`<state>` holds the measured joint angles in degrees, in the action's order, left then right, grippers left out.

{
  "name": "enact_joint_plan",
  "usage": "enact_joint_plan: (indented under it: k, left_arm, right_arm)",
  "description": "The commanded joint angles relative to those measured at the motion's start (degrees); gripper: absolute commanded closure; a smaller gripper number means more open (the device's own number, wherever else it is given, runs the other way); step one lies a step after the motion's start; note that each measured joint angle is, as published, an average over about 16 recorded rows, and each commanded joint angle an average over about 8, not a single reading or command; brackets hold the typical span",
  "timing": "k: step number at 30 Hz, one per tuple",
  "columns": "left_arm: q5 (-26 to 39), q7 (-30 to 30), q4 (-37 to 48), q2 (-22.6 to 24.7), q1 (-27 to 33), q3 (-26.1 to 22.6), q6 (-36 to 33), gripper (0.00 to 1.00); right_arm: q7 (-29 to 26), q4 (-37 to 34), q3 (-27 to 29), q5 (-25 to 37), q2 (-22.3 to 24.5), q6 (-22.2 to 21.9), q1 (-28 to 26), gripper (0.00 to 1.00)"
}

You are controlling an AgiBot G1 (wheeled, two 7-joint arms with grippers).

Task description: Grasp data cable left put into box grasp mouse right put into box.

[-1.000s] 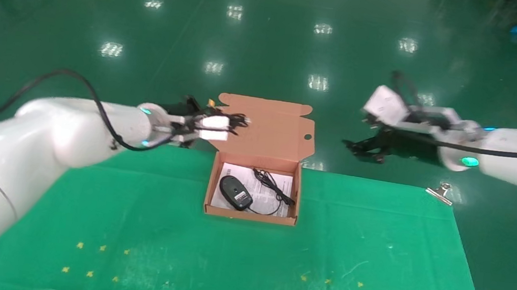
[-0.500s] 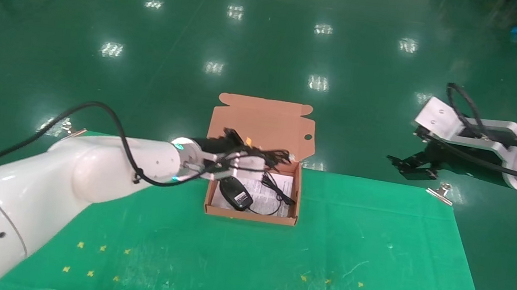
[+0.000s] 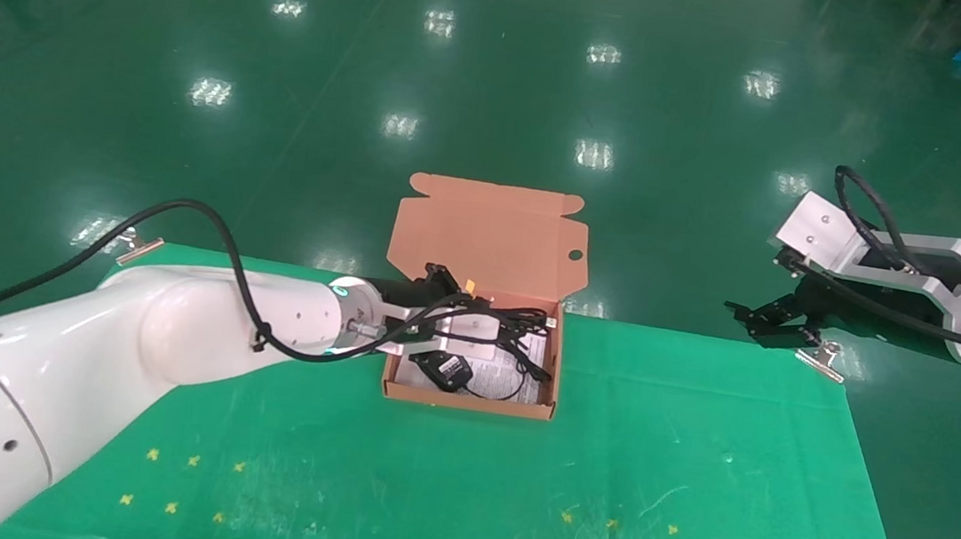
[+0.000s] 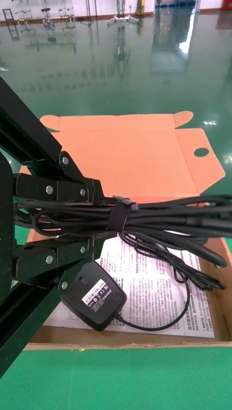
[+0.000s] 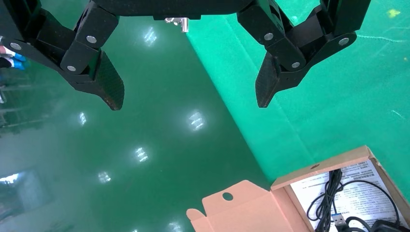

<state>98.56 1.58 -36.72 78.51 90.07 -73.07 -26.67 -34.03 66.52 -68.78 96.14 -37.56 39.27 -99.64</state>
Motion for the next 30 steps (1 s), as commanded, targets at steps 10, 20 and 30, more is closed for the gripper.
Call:
enact_joint_plan:
  k: [10,20,30]
  left_arm:
    - [-0.3,-1.2,-1.5,-1.9,1.1,0.8,-0.3,0.0]
    - [1.4,-3.7,-2.3,-4.8,7.3,2.2,1.4,0.0]
    - [-5.2,-4.9,-6.2,-9.3,3.6,8.5,-5.5,0.0]
  right_arm:
    - [0.1,-0.3,0.3,-0.2,-0.2,-0.1,-0.4,0.0]
    - [1.7,2.7,-0.4,7.3,-0.3,2.6,-6.4,0.0]
    - [3.6,3.5,4.1,2.7,-0.1,7.3,-3.3,0.0]
